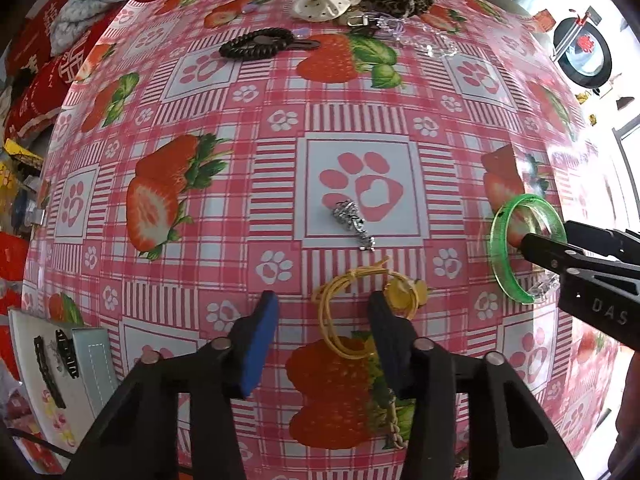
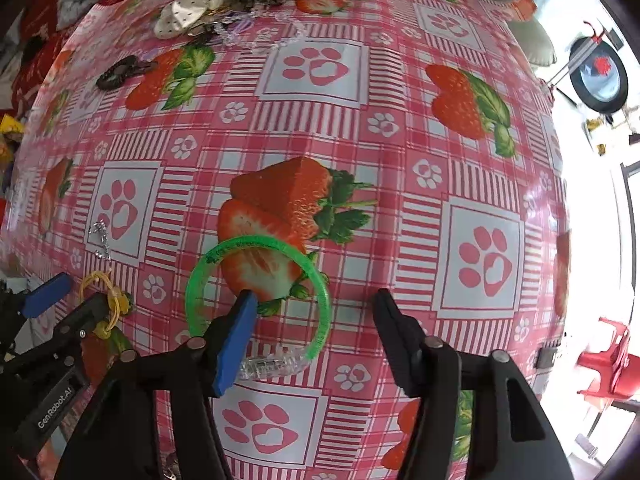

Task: Organize jewelry
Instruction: 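Lower the left tool toward the yellow hair tie while the right tool approaches the green bangle, then close the left tool on the yellow hair tie while the right tool grips the green bangle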

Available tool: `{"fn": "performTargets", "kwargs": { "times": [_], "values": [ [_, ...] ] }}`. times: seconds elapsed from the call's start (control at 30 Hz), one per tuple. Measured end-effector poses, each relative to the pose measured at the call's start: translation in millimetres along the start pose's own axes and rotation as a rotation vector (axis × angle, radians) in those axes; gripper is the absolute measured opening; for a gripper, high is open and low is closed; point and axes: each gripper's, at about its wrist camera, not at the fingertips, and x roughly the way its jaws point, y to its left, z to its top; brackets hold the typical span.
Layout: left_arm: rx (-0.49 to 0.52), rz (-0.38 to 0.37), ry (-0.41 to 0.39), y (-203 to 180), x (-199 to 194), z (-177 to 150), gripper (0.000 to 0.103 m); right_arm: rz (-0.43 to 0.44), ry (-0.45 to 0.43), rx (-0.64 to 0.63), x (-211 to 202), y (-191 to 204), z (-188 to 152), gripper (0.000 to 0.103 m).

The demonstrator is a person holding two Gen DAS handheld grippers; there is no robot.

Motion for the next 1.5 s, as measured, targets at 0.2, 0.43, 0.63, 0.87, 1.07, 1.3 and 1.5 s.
{"fn": "performTargets", "kwargs": {
  "times": [0.2,0.43,0.63,0.87,1.07,1.3,1.5],
  "values": [
    [0.014,-0.016,-0.001,-9,-4,1,0.013,0.007,0.001,-0.033,0,20,2,0.043],
    [-0.028,-0.082,-0.008,7,-10,-5,0.013,0.034,-0.008,-0.023,-2,27,-5,0.009],
    [-0.039,-0.110,-0.036,23,-25,-11,0.013,0.067,-0.022,0.018,-10,23,-10,0.007],
    [-0.066,-0.138,-0.084,35,-55,-22,0.013,0.117,-0.031,0.052,-24,12,-18,0.007],
    [-0.088,-0.160,-0.111,49,-74,-31,0.013,0.149,-0.040,0.071,-35,10,-24,0.007],
    [-0.076,-0.142,-0.104,53,-73,-38,0.014,0.153,-0.038,0.061,-44,16,-34,0.007],
    [-0.055,-0.111,-0.083,44,-62,-39,0.014,0.158,-0.023,0.072,-44,13,-37,0.007]
  ]
}}
